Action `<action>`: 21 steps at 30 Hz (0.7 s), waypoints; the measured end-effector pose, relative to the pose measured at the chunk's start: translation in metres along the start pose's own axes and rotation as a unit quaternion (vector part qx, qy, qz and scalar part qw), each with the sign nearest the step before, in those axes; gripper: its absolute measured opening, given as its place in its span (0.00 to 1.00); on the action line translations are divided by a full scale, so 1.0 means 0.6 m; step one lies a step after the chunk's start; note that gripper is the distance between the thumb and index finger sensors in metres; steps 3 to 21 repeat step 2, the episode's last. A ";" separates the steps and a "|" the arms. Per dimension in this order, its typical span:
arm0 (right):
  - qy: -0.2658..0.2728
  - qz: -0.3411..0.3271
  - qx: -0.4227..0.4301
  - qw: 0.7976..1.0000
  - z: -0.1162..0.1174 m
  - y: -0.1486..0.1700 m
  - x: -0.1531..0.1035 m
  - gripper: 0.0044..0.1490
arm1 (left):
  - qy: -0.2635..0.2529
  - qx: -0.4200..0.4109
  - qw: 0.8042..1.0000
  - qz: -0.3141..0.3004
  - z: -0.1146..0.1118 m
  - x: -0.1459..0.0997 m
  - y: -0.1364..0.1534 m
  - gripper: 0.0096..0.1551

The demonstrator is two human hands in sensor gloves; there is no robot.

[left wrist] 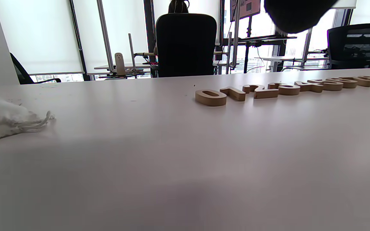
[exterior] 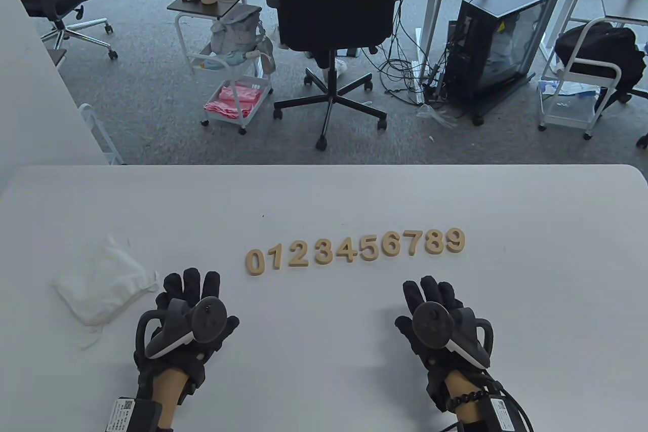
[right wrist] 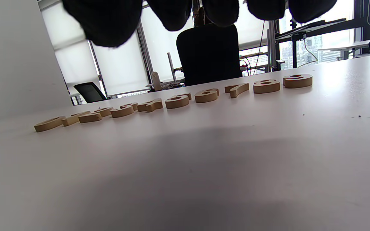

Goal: Empty bag and arrange number blocks in order

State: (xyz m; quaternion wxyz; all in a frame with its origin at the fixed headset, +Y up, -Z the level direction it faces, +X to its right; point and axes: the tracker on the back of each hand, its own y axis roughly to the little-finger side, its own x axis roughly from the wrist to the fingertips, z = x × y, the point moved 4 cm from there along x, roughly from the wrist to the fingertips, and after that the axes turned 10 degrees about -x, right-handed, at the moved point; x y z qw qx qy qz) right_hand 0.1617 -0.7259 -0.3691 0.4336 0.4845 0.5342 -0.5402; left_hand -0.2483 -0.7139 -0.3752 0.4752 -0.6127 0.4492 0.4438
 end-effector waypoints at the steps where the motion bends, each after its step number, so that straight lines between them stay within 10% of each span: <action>1: 0.000 0.000 0.000 1.000 0.000 0.000 0.000 0.45 | -0.001 0.000 1.000 0.000 0.001 0.000 0.000 0.56; 21: 0.000 0.000 0.000 1.000 0.000 0.000 0.000 0.45 | -0.003 -0.001 1.000 0.000 0.002 -0.001 0.000 0.56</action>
